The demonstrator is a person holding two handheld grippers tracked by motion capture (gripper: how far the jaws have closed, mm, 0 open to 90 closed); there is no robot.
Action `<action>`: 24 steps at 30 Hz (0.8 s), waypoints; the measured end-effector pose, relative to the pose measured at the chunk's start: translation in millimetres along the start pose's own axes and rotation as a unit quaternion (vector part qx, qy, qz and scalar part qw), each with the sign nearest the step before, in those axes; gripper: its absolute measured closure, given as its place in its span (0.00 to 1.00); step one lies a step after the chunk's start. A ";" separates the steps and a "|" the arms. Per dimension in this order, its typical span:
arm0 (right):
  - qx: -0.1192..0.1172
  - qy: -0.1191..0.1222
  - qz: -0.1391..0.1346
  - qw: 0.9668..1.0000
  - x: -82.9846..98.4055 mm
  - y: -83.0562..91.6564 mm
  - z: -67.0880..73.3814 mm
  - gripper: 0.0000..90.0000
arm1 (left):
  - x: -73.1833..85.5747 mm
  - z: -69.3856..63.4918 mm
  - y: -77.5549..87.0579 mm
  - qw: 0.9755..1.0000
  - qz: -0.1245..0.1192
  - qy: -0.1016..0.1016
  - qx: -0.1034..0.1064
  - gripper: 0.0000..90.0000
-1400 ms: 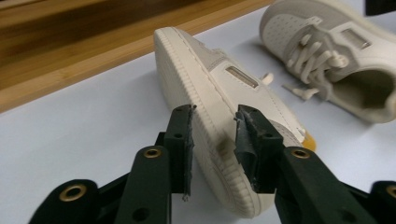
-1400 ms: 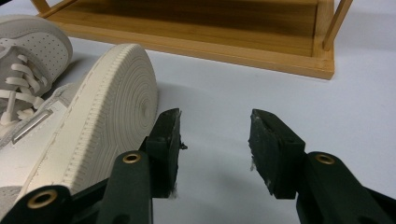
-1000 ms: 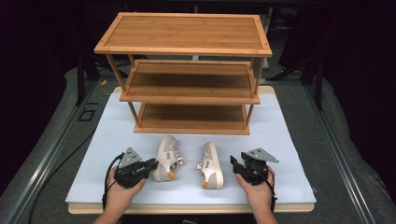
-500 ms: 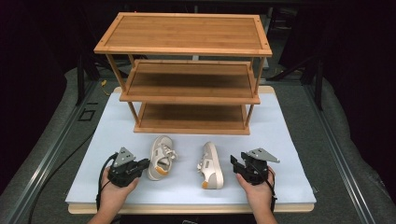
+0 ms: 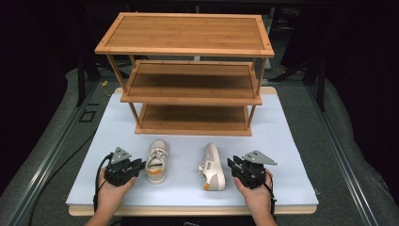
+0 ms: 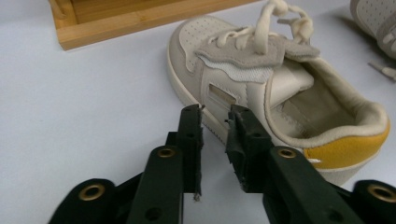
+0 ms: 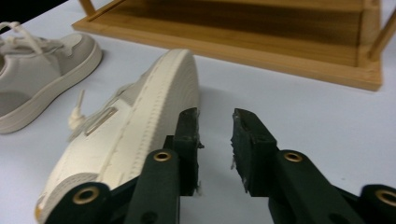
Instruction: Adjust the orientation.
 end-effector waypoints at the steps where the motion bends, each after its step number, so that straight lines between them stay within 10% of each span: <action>1: -0.004 0.001 0.003 1.000 0.2 -0.8 1.5 0.81 | -0.3 1.0 0.6 1.000 -0.002 0.004 0.000 0.80; 24: -0.026 0.057 0.021 0.998 1.3 -4.8 37.7 0.89 | -9.1 6.5 3.4 0.998 -0.041 0.044 0.025 0.59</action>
Point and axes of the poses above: each handheld gripper's, and its own axes: y roughly backward along the jaws, x roughly out of its underside, z roughly to its left, the point moved 3 cm from there along -y, roughly forward along the jaws, and after that the axes turned 13 degrees about -x, right-handed, at the moved point
